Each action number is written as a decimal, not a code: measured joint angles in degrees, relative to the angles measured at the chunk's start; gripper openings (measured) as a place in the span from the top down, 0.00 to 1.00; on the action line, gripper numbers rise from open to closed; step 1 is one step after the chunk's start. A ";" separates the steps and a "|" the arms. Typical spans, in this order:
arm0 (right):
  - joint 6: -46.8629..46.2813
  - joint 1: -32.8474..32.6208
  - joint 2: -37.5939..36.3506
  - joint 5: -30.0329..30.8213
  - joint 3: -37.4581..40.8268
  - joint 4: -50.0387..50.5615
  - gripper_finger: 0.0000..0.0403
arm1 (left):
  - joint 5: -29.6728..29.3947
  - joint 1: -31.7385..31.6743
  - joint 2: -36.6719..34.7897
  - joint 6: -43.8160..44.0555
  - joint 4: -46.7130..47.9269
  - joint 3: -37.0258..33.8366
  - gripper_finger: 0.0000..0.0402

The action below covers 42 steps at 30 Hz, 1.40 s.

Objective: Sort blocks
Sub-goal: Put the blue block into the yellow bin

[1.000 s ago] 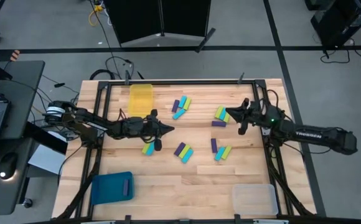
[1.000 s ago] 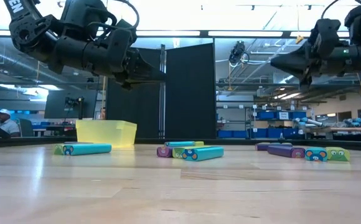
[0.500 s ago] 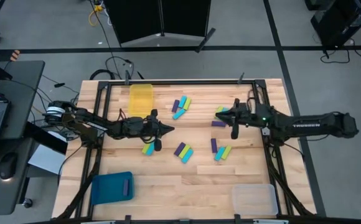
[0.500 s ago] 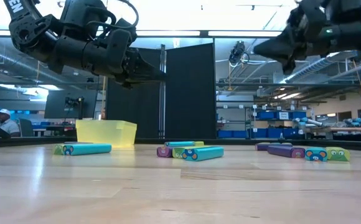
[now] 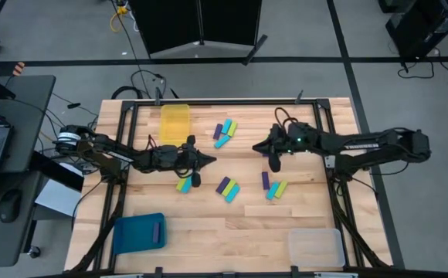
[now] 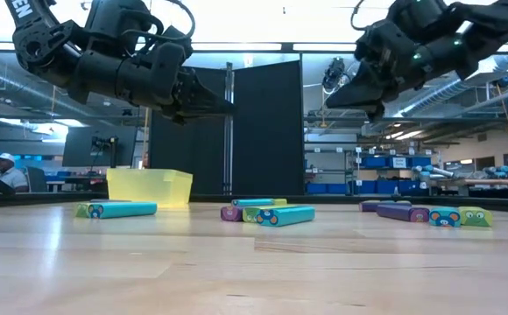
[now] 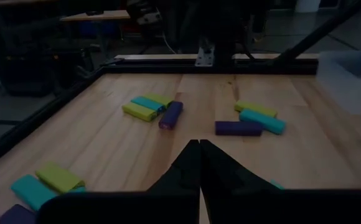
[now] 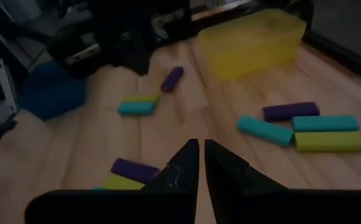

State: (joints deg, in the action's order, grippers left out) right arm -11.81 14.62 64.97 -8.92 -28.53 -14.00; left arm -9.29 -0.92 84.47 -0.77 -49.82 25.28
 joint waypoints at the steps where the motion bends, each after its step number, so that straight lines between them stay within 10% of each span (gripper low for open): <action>1: 0.54 0.19 0.95 0.00 -0.35 0.05 0.90 | -0.02 -0.20 0.00 -0.25 0.00 0.00 0.98; 26: 5.70 1.88 5.31 10.49 -0.68 3.72 0.70 | -0.32 -6.94 0.00 -0.38 1.10 0.00 0.98; 42: 11.23 1.99 5.25 1.04 -2.45 3.37 0.66 | 3.22 -7.25 0.00 -2.07 2.20 0.00 0.98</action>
State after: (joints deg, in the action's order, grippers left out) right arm -0.58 16.61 70.22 -7.88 -30.98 -10.63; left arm -6.07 -8.16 84.47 -2.85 -47.63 25.28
